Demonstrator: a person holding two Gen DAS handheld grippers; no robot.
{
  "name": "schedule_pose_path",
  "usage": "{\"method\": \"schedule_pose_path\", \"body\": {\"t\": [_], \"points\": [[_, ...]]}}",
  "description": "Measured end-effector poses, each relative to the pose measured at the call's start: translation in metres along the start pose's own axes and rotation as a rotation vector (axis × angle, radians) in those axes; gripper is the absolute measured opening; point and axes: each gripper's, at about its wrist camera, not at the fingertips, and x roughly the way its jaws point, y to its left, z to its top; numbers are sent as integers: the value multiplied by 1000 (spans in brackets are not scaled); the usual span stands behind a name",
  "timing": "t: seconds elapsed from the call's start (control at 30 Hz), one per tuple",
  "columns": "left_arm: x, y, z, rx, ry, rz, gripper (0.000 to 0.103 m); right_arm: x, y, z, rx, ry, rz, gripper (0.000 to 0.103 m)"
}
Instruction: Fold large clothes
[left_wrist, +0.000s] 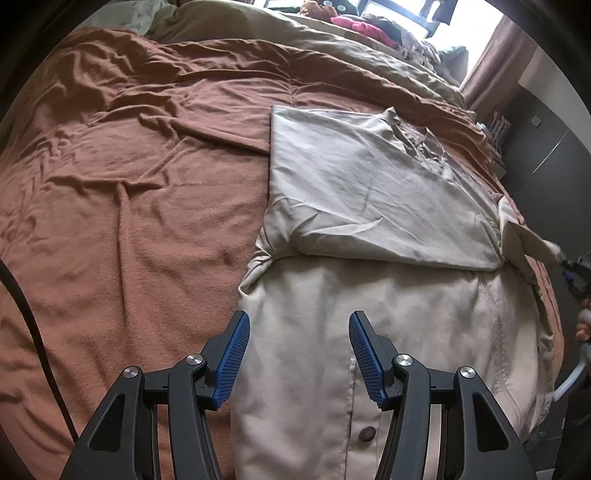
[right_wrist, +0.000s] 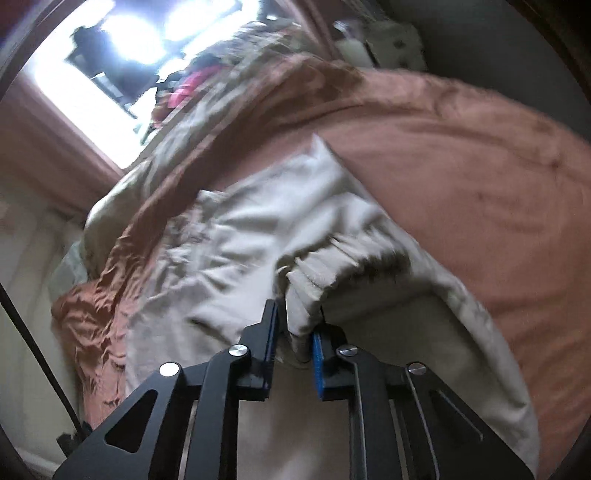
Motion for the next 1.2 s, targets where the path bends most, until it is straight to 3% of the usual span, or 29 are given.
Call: {"method": "schedule_pose_path", "body": {"t": [0.1, 0.27, 0.6, 0.9, 1.0, 1.07, 1.1, 1.17, 1.2], "points": [[-4, 3, -2, -3, -9, -7, 58, -26, 36, -8, -107, -33, 35, 7], [-15, 15, -6, -27, -27, -10, 58, -33, 87, -21, -268, -61, 77, 5], [-45, 51, -7, -97, -78, 18, 58, 3, 187, -56, -509, -46, 167, 2], [-55, 76, -20, -145, -69, 61, 58, 68, 238, -100, -647, 126, 252, 2], [-56, 79, -22, -156, -64, 67, 58, 107, 247, -111, -660, 222, 191, 3], [-57, 79, -23, -152, -59, 75, 58, 129, 241, -123, -645, 297, 203, 5], [-57, 78, -22, -147, -59, 78, 58, 135, 237, -126, -630, 320, 227, 9], [-59, 75, -21, -140, -61, 80, 58, 146, 229, -125, -592, 356, 244, 40], [-60, 73, -20, -135, -63, 81, 58, 151, 226, -121, -574, 357, 253, 64]]}}
